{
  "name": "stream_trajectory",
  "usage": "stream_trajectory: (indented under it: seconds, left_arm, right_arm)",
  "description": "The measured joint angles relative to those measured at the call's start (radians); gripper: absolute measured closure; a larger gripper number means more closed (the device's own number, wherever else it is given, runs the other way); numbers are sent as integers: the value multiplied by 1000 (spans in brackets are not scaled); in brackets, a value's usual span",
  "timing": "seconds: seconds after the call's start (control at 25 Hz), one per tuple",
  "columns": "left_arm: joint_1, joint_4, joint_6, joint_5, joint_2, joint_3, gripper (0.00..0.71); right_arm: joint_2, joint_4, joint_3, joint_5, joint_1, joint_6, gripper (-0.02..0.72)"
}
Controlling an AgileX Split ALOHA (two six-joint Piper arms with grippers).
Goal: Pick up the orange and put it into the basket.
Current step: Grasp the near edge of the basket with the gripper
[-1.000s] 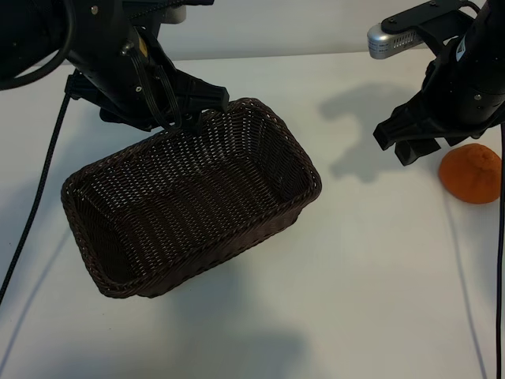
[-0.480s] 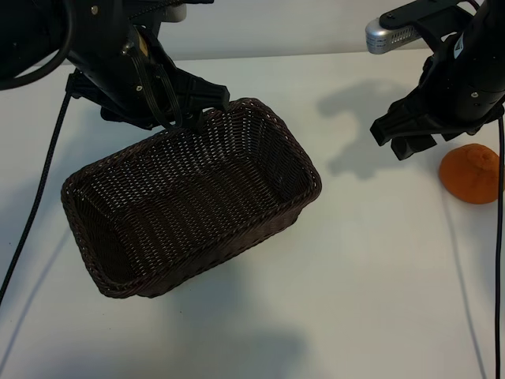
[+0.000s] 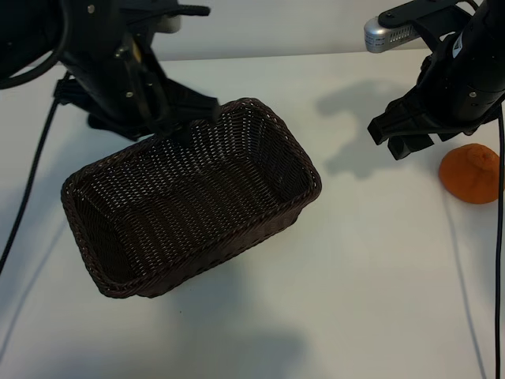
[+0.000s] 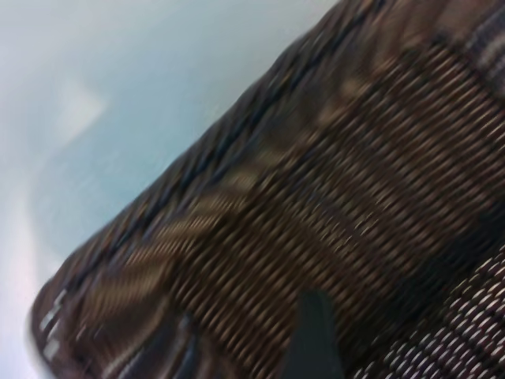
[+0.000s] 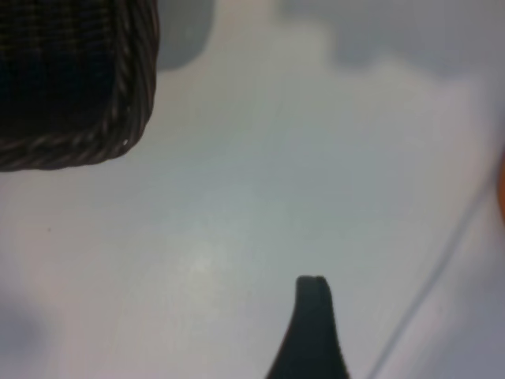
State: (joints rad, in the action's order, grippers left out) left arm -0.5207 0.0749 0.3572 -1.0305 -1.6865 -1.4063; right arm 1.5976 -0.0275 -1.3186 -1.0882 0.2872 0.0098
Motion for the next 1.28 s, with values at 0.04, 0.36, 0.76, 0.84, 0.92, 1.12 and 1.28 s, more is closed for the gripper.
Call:
stream_trajectory:
  seconds: [0.04,0.36,0.76,0.84,0.92,1.12,1.28]
  left_arm:
    - [0,13,14,-23,9,0,118]
    - [0,155,281,-55,220,179,118]
    - [0,200,597,105,413,577,118]
    - [0,203,648,162,405,629,118]
    - [0,208,685,217,384,668,118]
    - [0,243,759,299,335,679,118]
    - [0,251,779,327,295,679,118]
  right_arm:
    - [0,0,0,0,0,0,143]
    - [0,1,0,-9,0,0,143]
    - [0,2,0,-9,0,0,143]
    - [0,2,0,-9,0,0,143]
    - [0,2,0,-9,0,0,144]
    - [0,2,0,-9,0,0,144]
    - [0,-1,0,-9,0,0,144]
